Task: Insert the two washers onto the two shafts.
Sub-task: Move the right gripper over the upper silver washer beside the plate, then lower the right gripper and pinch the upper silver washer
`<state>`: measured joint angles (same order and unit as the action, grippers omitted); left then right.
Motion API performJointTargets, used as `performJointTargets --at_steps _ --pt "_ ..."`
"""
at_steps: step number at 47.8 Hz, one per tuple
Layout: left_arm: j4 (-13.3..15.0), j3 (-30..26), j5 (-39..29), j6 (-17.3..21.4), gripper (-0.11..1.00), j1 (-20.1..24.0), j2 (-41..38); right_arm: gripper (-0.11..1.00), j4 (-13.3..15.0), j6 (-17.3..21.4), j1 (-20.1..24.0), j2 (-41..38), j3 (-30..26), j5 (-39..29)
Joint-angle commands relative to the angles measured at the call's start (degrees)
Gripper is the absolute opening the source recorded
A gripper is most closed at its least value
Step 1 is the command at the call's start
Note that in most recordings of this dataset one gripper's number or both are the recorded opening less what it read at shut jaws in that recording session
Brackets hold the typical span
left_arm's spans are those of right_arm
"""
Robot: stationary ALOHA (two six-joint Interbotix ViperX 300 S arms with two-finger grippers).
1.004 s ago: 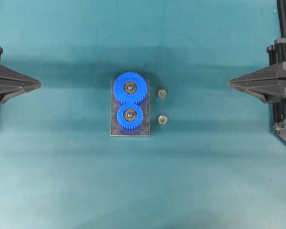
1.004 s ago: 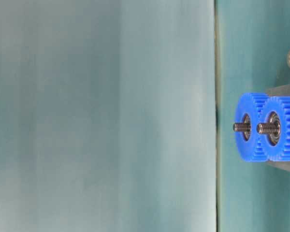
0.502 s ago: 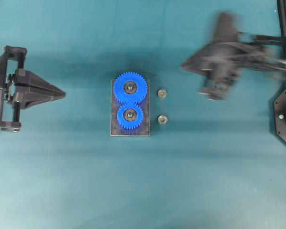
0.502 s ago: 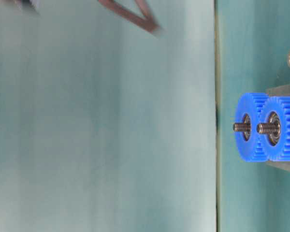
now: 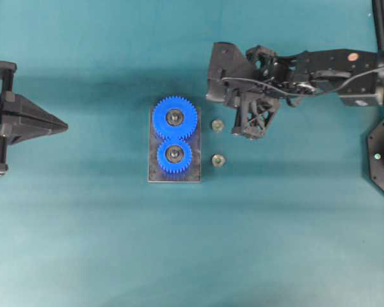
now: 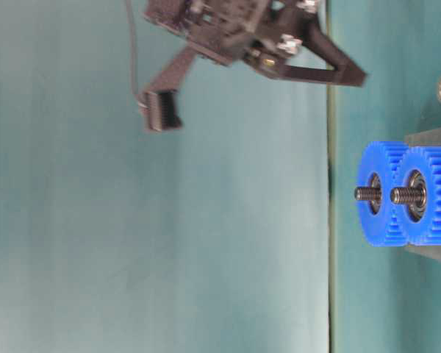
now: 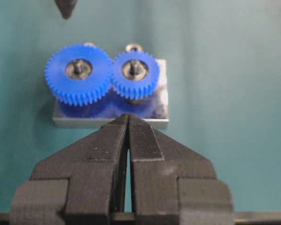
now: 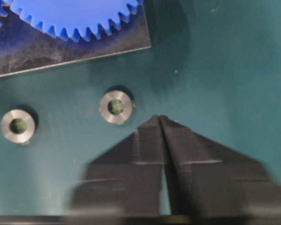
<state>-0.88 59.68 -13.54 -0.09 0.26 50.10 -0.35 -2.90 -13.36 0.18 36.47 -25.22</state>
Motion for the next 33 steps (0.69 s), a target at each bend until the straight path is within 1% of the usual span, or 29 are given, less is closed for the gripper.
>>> performJointTargets --at_steps 1,2,9,11,12,14,21,33 --pt "-0.18 -0.53 0.18 0.09 0.01 0.18 0.00 0.20 0.00 -0.53 0.62 -0.26 -1.32 0.97" --pt "-0.18 -0.53 0.18 0.09 0.01 0.18 0.00 0.25 0.00 -0.53 0.79 -0.53 -1.32 1.05" --pt "-0.18 -0.18 0.18 0.09 0.01 0.18 0.09 0.70 0.18 -0.44 2.20 -2.72 -1.23 1.85" --pt "-0.18 -0.18 0.18 0.09 0.01 0.26 0.18 0.81 0.18 -0.44 2.46 -3.34 -1.32 1.85" --pt "-0.18 -0.18 0.18 0.09 0.01 0.26 0.18 0.84 0.09 -0.44 2.64 -3.69 -1.32 1.76" --pt "-0.18 -0.18 0.18 0.09 0.01 0.26 0.26 0.85 0.09 -0.44 2.81 -4.13 -1.41 1.67" --pt "-0.18 -0.18 0.18 0.09 0.01 0.35 0.88 0.78 0.09 -0.35 3.78 -5.19 -2.11 1.67" --pt "-0.18 0.18 0.18 0.09 0.01 0.35 1.67 0.78 0.18 -0.18 4.04 -7.29 -3.34 1.49"
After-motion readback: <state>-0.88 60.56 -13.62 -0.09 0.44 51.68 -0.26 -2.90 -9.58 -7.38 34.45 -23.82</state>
